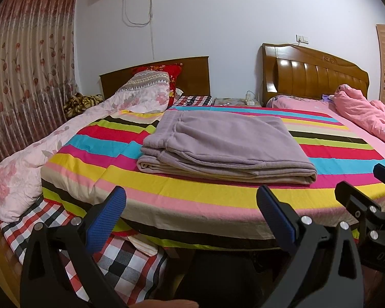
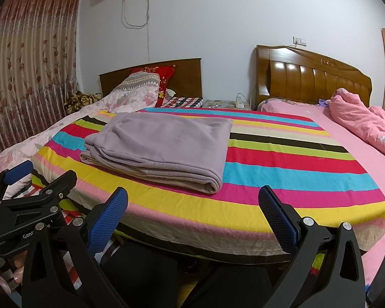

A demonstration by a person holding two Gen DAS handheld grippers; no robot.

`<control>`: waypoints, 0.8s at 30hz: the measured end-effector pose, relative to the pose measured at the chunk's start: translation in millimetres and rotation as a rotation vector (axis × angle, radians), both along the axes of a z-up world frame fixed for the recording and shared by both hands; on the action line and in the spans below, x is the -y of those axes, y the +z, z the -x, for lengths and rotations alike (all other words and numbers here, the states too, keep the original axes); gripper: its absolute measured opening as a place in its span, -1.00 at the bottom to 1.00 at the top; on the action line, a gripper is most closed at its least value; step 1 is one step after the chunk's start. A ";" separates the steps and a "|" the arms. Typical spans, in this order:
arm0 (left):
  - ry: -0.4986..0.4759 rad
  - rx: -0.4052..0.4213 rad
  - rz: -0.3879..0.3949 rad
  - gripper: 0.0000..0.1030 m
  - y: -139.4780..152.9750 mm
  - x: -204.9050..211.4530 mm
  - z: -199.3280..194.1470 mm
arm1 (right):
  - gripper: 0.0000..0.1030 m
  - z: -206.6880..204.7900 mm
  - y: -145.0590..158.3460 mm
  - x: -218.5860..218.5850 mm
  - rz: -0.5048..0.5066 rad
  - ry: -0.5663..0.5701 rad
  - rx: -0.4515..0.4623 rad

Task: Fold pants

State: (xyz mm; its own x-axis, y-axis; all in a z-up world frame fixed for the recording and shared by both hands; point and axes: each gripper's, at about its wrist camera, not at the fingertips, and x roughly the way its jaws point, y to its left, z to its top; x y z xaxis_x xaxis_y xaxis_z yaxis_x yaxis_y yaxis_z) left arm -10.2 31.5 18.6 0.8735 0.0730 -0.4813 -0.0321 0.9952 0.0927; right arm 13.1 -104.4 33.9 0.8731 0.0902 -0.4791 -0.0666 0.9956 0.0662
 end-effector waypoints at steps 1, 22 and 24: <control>0.001 -0.001 0.001 0.97 -0.2 0.2 -0.2 | 0.91 0.1 0.3 0.1 0.000 0.000 0.001; 0.009 -0.004 0.009 0.97 -1.1 1.2 0.0 | 0.91 0.2 -0.9 1.0 0.000 -0.001 -0.003; 0.008 -0.004 0.010 0.97 -1.0 1.4 0.1 | 0.91 0.7 -0.8 1.0 0.000 -0.001 -0.002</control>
